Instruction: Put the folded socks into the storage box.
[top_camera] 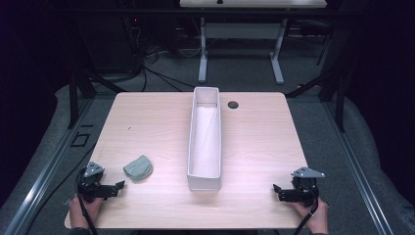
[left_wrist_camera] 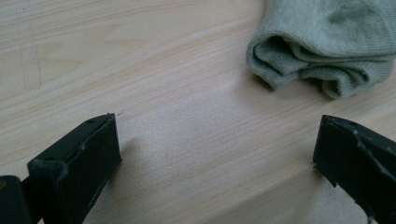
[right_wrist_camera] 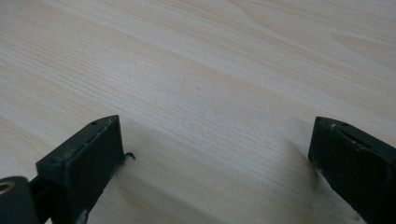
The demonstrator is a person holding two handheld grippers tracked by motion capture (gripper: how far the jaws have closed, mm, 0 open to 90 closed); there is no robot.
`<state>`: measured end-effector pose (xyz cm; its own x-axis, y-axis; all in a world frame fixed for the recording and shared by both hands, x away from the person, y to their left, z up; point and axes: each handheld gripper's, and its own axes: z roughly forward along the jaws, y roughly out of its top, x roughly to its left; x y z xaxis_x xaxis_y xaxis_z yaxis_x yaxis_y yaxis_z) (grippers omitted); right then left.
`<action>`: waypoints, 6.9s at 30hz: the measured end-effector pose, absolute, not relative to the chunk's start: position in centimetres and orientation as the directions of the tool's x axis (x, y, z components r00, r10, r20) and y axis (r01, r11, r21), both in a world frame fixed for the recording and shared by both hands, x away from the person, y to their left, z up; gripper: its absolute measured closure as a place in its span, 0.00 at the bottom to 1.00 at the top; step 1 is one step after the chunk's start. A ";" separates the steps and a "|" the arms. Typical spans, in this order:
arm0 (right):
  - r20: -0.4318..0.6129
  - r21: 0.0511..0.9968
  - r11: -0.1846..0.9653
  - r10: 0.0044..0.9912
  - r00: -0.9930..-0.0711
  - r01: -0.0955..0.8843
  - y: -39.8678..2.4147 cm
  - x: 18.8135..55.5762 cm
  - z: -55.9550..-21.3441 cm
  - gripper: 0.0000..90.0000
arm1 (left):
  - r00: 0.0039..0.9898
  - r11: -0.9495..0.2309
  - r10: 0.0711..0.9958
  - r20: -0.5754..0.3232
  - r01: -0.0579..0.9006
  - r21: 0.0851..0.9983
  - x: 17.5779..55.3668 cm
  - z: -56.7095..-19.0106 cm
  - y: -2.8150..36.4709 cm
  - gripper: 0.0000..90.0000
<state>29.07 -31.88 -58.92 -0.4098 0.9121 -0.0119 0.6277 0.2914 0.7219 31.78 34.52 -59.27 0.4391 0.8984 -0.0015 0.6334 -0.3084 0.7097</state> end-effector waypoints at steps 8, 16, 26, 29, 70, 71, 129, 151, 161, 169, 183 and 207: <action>-0.016 0.723 0.320 0.894 -0.447 0.613 -31.6 30.1 -58.9 0.03 | 0.448 -0.314 0.894 -0.003 0.632 0.709 31.8 -59.3 34.6 0.01; -0.018 0.712 0.337 0.886 -0.464 0.616 -31.5 30.5 -58.9 0.00 | 0.426 -0.297 0.905 -0.005 0.639 0.709 31.8 -59.3 34.3 0.00; -0.002 0.713 0.321 0.890 -0.455 0.623 -31.3 30.3 -59.0 0.00 | 0.499 -0.345 0.866 -0.029 0.637 0.689 32.0 -58.6 34.5 0.00; -0.015 0.706 0.332 0.890 -0.456 0.625 -31.2 30.2 -58.9 0.00 | 0.499 -0.328 0.865 -0.048 0.637 0.698 32.0 -57.7 34.6 0.00; 0.003 0.710 0.329 0.883 -0.470 0.622 -31.2 30.3 -59.0 0.00 | 0.604 -0.511 0.796 -0.046 0.711 0.484 37.8 -55.3 27.1 0.33; 0.003 0.710 0.329 0.883 -0.470 0.623 -31.2 30.3 -59.0 0.00 | 0.602 -0.513 0.797 -0.042 0.712 0.480 37.8 -55.4 27.1 0.36; 0.003 0.709 0.330 0.882 -0.471 0.623 -31.2 30.3 -59.0 0.00 | 0.597 -0.490 0.802 0.013 0.646 0.585 35.5 -50.2 27.0 0.70; 0.003 0.709 0.331 0.882 -0.472 0.622 -31.2 30.4 -59.0 0.00 | 0.669 -0.553 0.741 0.050 0.567 0.611 34.4 -46.0 24.6 0.70; 0.003 0.710 0.331 0.882 -0.472 0.622 -31.2 30.4 -59.0 0.00 | 0.700 -0.577 0.711 0.057 0.535 0.617 34.3 -44.2 23.6 0.70; 0.003 0.709 0.331 0.882 -0.472 0.623 -31.2 30.4 -59.0 0.00 | 0.723 -0.589 0.688 0.063 0.506 0.630 34.3 -42.8 22.5 0.70; 0.002 0.710 0.332 0.881 -0.473 0.622 -31.2 30.4 -59.0 0.00 | 0.760 -0.614 0.645 0.076 0.456 0.645 34.7 -40.5 20.6 0.70; 0.002 0.709 0.332 0.881 -0.473 0.622 -31.2 30.4 -59.0 0.00 | 0.833 -0.648 0.547 0.082 0.359 0.672 34.8 -38.2 16.2 0.69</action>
